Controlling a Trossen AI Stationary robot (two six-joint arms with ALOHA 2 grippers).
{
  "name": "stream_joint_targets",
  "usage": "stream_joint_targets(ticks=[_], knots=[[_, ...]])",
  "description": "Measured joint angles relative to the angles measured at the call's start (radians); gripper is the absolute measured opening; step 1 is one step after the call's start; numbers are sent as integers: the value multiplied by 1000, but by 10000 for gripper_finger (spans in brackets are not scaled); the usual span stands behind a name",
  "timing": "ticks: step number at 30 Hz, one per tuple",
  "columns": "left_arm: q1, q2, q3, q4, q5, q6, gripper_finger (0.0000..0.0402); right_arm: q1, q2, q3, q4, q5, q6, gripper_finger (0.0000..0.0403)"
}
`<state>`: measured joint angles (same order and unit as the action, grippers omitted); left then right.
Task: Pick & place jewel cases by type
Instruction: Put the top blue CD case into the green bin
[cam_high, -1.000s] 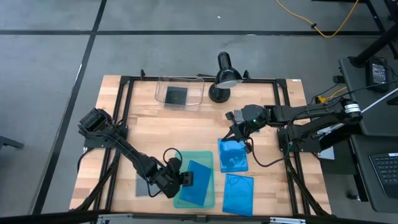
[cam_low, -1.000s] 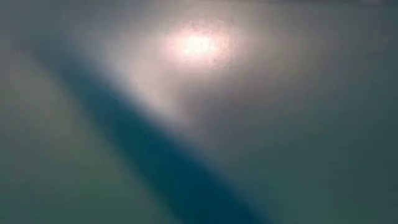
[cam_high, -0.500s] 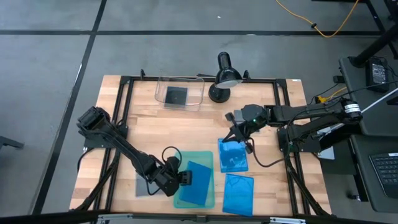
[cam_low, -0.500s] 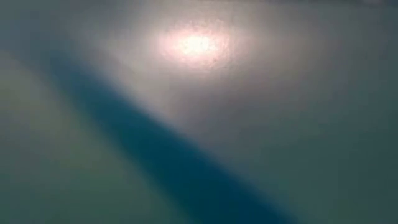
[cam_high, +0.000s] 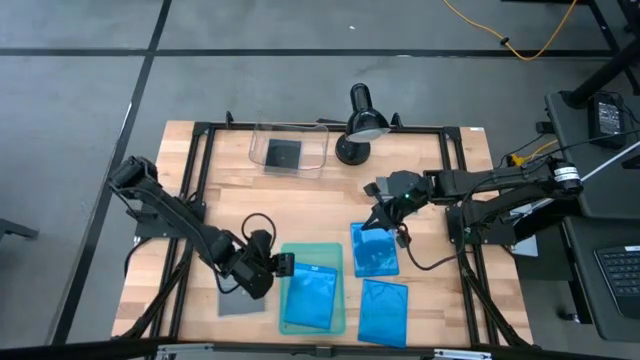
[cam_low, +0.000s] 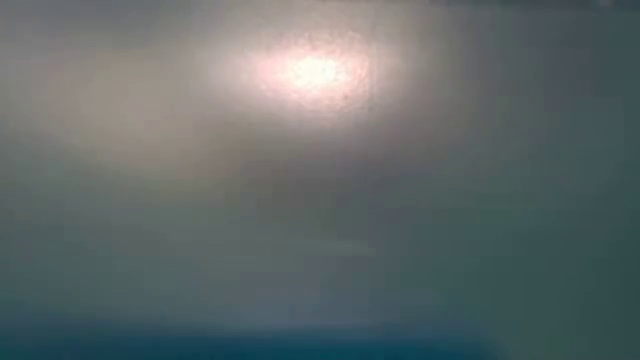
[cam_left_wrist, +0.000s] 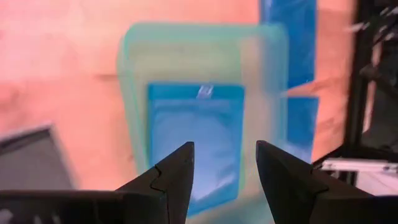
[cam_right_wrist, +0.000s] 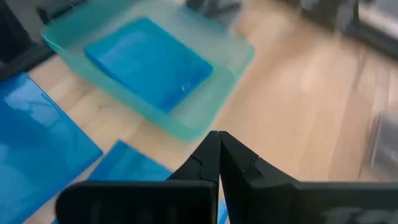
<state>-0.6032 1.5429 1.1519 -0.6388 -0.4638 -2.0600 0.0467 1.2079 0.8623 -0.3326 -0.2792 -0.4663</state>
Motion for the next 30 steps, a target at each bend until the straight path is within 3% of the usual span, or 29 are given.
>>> stream_joint_targets(ticks=[9, 18, 23, 30], knots=[[59, -11, 0, -50, -70, 178, 144, -1, 0, -5, -148, 103, 218, 10], [159, -54, 0, -177, -75, 450, 9, 0, 1, -134, -183, 105, 516, 10], [228, -89, 0, -204, -68, 624, 1, 30, 1, -175, -265, 104, 644, 6], [314, -140, 0, -202, -42, 827, 1, 86, 1, -181, -279, 101, 671, 6]])
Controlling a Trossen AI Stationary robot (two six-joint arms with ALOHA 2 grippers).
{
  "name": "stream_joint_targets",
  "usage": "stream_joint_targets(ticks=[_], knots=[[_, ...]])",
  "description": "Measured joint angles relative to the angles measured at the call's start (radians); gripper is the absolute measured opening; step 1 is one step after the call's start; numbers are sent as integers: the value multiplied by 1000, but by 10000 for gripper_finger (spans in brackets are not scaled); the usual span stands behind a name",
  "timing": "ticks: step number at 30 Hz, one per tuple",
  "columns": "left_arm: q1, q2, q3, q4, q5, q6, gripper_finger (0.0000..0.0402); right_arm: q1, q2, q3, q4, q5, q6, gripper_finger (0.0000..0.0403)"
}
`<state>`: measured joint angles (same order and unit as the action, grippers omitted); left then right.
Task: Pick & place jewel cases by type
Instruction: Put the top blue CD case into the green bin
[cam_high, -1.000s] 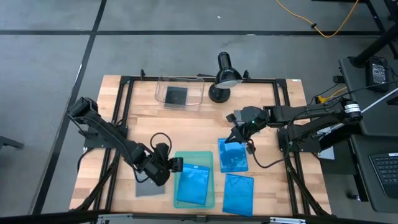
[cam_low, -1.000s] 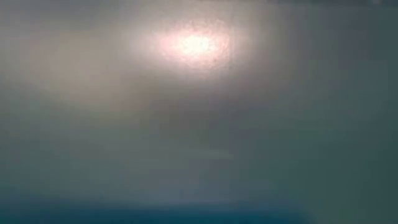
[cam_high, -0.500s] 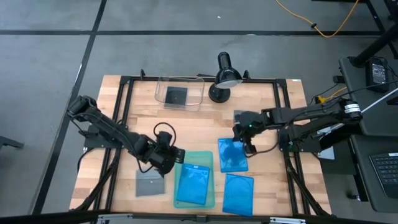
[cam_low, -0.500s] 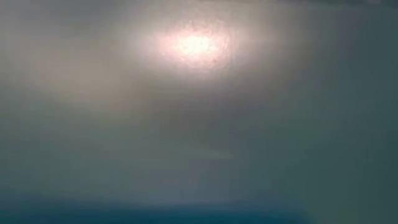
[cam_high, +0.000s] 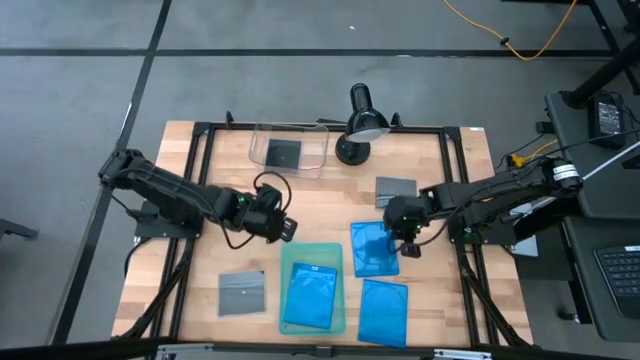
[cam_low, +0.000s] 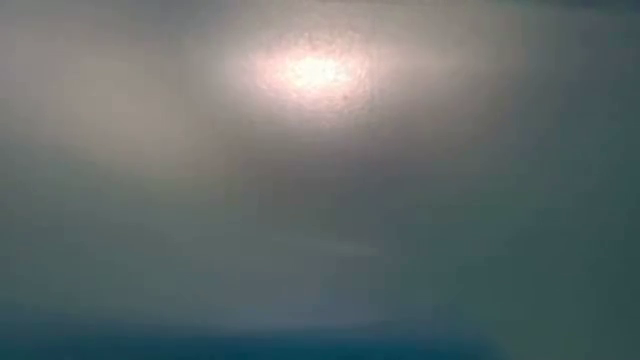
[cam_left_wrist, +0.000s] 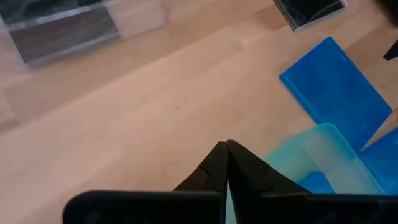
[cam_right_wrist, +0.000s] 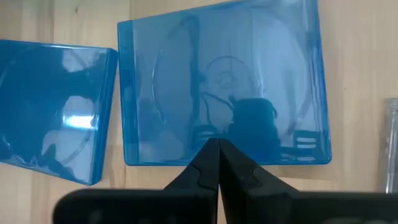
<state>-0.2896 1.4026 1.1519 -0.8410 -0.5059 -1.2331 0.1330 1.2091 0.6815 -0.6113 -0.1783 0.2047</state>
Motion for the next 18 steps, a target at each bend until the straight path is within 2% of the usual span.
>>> stream_joint_targets(ticks=[6, 18], knots=[[49, -36, 0, 1, 2, 108, 1, 3, 33, 0, 16, -25, -14, 6], [145, -68, 0, 10, 65, 230, 1, -8, 266, 0, 212, -108, -129, 6]])
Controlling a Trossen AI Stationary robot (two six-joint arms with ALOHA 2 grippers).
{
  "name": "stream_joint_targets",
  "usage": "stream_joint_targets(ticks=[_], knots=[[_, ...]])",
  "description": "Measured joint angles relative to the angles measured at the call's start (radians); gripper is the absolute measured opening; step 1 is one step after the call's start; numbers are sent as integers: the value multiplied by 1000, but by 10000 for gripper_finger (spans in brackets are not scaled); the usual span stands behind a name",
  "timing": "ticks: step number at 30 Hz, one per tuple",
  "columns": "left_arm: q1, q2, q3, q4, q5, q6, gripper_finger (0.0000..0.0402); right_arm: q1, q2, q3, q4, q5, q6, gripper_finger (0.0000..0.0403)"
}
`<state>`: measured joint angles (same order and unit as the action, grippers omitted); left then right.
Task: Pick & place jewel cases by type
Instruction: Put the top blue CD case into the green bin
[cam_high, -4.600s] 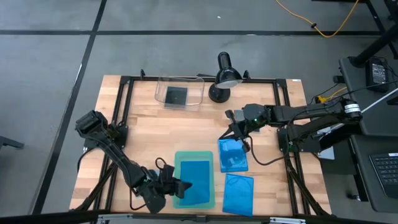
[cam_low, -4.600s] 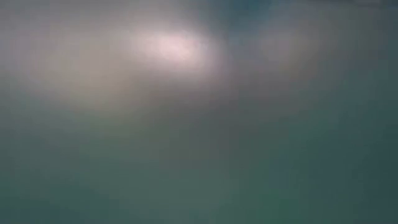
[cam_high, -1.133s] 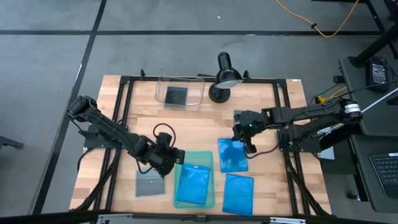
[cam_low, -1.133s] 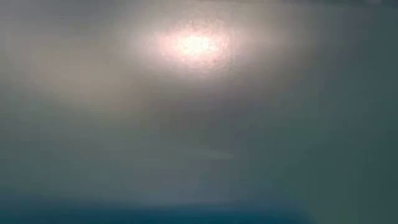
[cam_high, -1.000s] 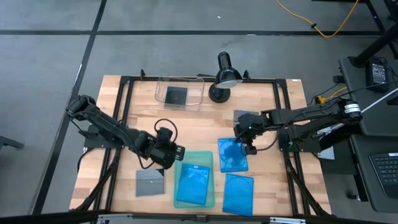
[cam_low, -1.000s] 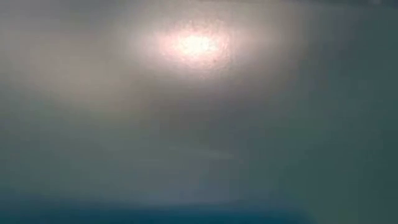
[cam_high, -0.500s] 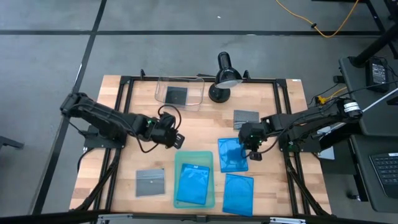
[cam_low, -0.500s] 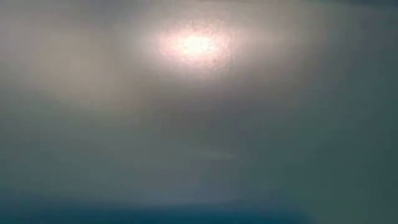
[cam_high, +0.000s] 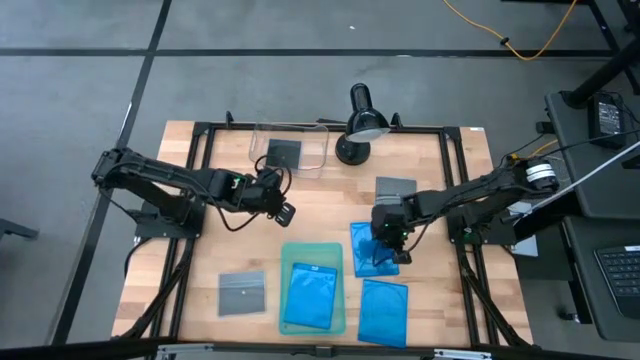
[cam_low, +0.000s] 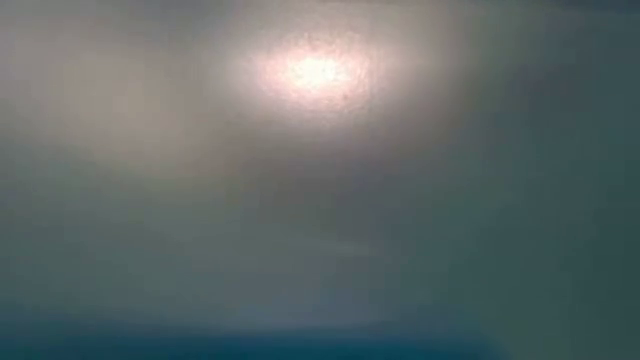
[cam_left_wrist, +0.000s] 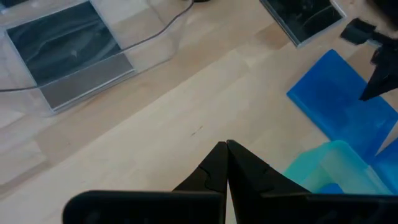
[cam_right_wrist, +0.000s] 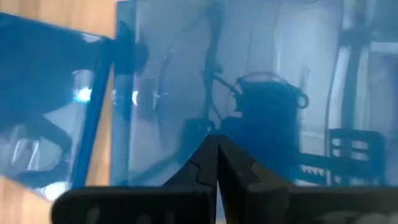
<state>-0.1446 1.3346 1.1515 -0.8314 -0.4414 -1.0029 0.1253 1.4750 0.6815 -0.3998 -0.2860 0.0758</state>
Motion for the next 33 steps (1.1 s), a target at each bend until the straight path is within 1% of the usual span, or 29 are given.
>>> stream_joint_targets(ticks=[4, 7, 13, 19, 27, 33], knots=[[26, -1, 0, 5, 24, 30, 1, -38, 54, 1, 56, -4, -17, 6], [44, -2, 0, 26, 43, 59, 1, -78, 79, 5, 81, -32, -50, 6], [80, -2, 0, 44, 77, 115, 1, -168, 129, 63, 92, -31, -146, 6], [98, -2, 0, 57, 87, 138, 1, -255, 227, 170, 94, -28, -234, 6], [97, -2, 0, 58, 86, 145, 1, -333, 380, 329, 99, -46, -246, 6], [97, -2, 0, 58, 77, 145, 1, -369, 465, 472, 83, -14, -268, 6]])
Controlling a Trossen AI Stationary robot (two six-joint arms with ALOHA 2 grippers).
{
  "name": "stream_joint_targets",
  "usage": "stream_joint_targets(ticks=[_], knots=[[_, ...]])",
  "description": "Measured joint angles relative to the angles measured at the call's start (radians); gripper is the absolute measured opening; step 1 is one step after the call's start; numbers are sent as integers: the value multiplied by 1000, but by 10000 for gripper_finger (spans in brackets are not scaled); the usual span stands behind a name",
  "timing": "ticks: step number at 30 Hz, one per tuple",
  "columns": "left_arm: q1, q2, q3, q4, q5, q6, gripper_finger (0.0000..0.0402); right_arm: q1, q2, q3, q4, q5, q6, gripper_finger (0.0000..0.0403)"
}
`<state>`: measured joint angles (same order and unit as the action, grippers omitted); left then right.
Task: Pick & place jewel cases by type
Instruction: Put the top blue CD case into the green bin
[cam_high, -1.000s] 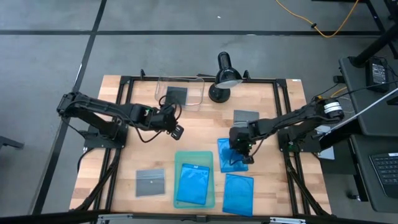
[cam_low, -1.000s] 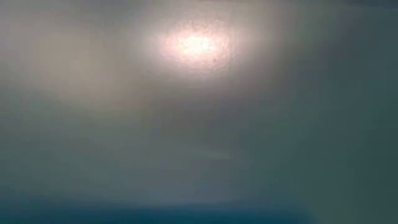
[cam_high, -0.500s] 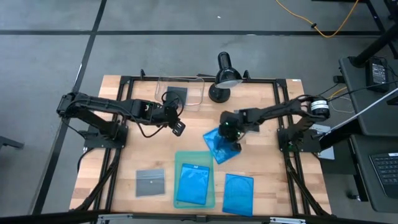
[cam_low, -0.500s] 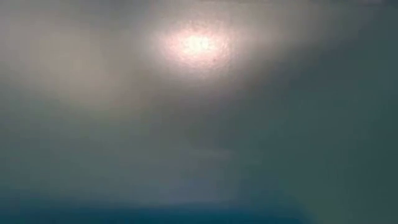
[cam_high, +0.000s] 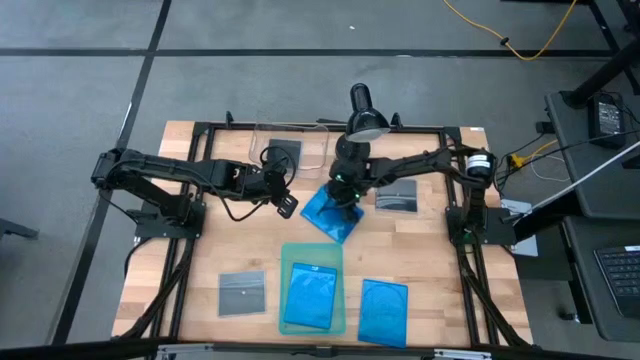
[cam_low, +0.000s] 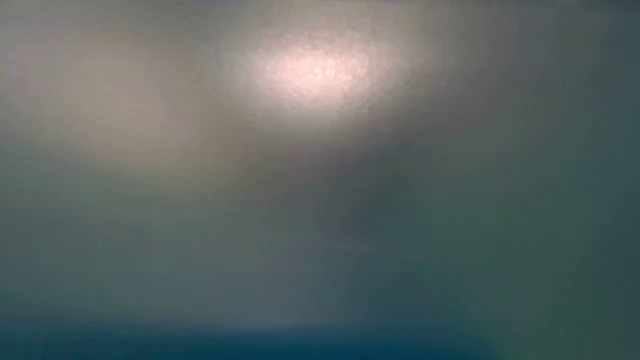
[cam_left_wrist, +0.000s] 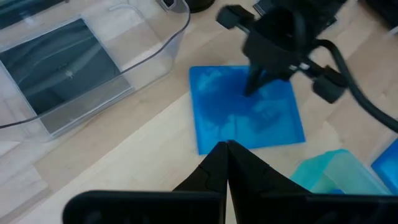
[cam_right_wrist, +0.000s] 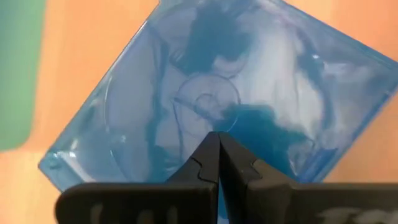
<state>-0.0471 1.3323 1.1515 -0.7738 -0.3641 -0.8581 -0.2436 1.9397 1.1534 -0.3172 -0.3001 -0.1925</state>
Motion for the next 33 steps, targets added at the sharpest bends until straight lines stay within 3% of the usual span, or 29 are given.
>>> stream_joint_targets(ticks=[5, 12, 15, 23, 33], knots=[[0, 0, 0, 0, 0, 0, 1, -11, -4, 80, -23, 46, -21, 6], [0, 0, 0, 9, -8, 15, 1, -10, -53, 157, -226, 127, -94, 6], [-1, 0, 0, 22, -27, 42, 1, -24, -52, 153, -319, 168, -105, 6], [-2, 0, 0, 84, -88, -37, 1, -70, -52, 33, -329, 275, -144, 6], [-5, 0, 0, 91, -150, -196, 1, -68, -56, -23, -327, 191, -212, 6]])
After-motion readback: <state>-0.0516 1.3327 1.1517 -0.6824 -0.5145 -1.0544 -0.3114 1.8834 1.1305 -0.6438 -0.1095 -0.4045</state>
